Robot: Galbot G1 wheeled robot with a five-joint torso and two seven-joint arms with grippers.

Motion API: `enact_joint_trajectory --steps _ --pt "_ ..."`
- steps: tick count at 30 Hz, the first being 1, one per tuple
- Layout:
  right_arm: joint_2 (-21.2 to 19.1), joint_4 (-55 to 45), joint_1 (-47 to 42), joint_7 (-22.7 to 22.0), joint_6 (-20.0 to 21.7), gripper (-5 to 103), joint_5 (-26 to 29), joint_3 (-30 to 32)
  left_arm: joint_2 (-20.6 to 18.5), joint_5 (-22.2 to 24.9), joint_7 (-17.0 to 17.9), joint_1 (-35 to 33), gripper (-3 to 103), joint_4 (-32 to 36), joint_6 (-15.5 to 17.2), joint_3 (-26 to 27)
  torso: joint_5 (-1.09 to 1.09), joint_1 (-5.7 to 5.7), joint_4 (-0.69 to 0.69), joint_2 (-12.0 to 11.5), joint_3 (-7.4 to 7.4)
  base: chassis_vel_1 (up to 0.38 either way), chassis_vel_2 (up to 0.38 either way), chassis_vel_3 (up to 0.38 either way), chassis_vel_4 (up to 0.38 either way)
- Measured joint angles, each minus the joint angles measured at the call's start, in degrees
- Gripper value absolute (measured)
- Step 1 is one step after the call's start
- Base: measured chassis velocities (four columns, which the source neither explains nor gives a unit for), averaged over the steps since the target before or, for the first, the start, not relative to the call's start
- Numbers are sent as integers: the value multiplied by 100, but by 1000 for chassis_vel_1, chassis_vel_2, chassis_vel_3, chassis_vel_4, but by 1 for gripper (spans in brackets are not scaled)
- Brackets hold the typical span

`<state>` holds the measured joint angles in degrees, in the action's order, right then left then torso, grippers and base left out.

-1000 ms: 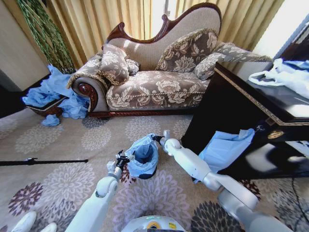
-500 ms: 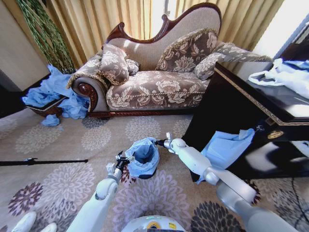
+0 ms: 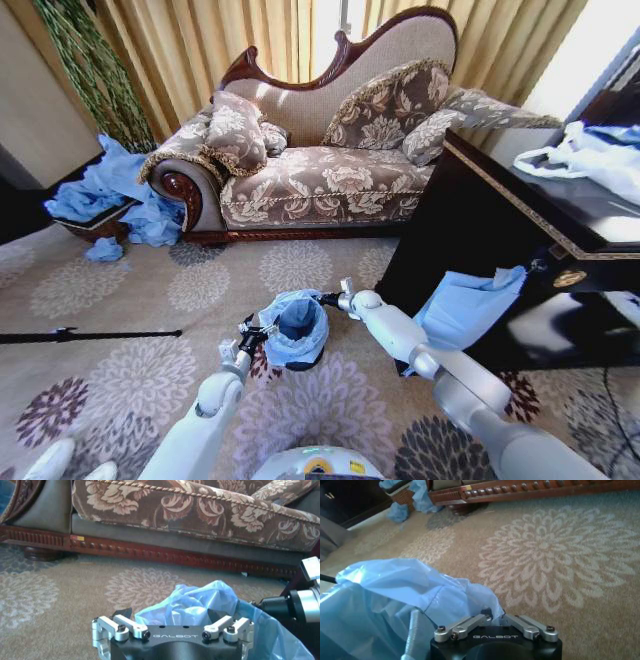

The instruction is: Place a garbage bag over the trash bin.

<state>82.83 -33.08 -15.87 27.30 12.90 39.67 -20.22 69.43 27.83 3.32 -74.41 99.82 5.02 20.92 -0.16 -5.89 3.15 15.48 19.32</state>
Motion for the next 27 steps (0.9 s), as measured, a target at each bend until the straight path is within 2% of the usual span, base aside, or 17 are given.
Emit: enact_joint_trajectory --steps 11,14,15,16,19,22,23,25,26,27 --pt "167 274 -70 -194 -324 0 -466 89 -20 28 -13 -44 100 12 -90 45 0 0 0 0 0 0 0 0 0" --pt "81 -20 -148 -606 -326 0 -444 -11 -24 31 -21 -65 100 13 -115 50 1 0 0 0 0 0 0 0 0" --pt "81 -20 -148 -606 -326 0 -444 -11 -24 31 -21 -65 100 13 -115 50 1 0 0 0 0 0 0 0 0" --pt "55 -92 -154 -690 -367 5 -433 -32 -23 32 -26 -69 100 14 -119 50 1 0 -1 0 0 0 0 0 0" --pt "-9 -240 -155 -818 -396 11 -410 -52 -16 43 -28 -62 100 14 -127 52 1 0 -1 0 1 0 0 0 0" --pt "-259 -735 -157 -1074 -329 27 -271 -148 -20 75 -49 -21 100 -17 -154 65 1 0 -2 0 0 0 0 0 0" --pt "-259 -735 -157 -1074 -329 27 -271 -148 -20 75 -49 -21 100 -17 -154 65 1 0 -2 0 0 0 0 0 0" --pt "-505 -1116 -168 -1209 -248 37 -128 -291 -23 79 -77 -4 100 -43 -175 85 1 0 0 0 0 0 0 0 0" --pt "-505 -1116 -168 -1209 -248 37 -128 -291 -23 79 -77 -4 100 -43 -175 85 1 0 0 0 0 0 0 0 0" --pt "-587 -1251 -179 -1266 -209 43 -66 -335 -24 80 -83 -2 100 -52 -181 87 1 0 0 0 0 0 0 0 0"
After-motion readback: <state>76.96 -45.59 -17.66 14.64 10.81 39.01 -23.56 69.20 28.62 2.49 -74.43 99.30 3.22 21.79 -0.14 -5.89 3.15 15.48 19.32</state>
